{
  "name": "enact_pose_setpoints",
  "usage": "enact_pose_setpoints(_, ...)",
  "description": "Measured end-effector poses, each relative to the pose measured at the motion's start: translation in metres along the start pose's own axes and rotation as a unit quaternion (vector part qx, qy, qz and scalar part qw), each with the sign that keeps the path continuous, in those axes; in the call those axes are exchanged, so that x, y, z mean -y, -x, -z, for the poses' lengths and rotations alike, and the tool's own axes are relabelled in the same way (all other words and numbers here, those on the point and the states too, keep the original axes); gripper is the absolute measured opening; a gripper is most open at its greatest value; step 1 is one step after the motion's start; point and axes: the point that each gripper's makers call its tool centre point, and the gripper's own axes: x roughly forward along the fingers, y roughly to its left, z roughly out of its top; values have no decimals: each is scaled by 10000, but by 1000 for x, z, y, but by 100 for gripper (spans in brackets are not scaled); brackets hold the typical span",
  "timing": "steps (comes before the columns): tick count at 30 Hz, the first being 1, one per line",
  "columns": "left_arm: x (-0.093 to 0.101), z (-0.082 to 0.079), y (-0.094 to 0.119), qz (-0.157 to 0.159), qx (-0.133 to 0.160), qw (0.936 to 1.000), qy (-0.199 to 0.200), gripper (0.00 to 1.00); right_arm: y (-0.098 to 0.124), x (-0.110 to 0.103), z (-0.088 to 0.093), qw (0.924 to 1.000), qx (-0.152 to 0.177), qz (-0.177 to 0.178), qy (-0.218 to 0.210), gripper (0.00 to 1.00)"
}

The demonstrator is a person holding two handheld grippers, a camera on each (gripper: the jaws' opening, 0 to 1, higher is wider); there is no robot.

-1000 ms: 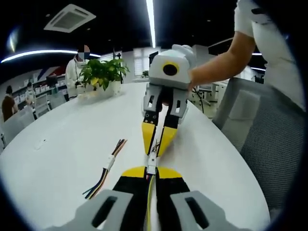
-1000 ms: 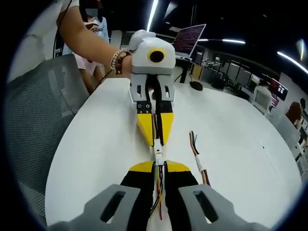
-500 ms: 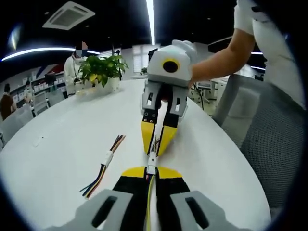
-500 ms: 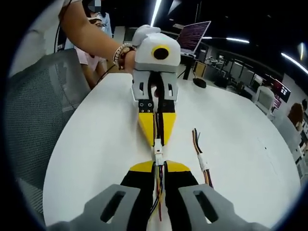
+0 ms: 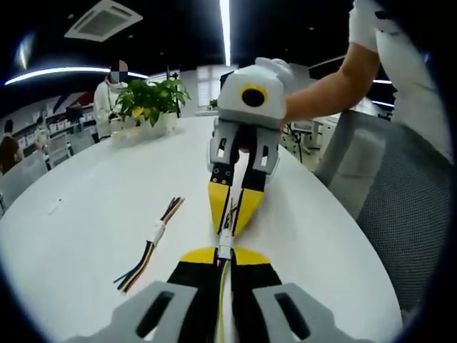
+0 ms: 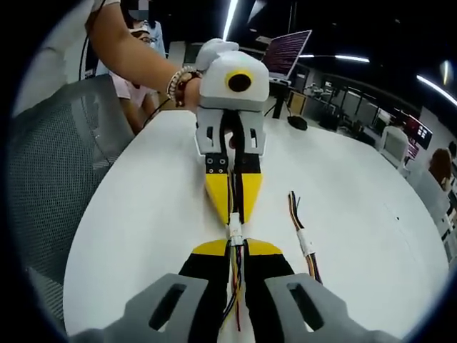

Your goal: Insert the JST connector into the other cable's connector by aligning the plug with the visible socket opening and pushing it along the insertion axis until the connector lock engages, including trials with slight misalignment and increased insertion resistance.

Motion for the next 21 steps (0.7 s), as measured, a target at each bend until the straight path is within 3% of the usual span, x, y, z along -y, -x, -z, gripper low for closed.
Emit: enact_pose_setpoints(21,0,-4,3,10,82,9999,-86,0,1,0,-5,10000,32,27,1,3)
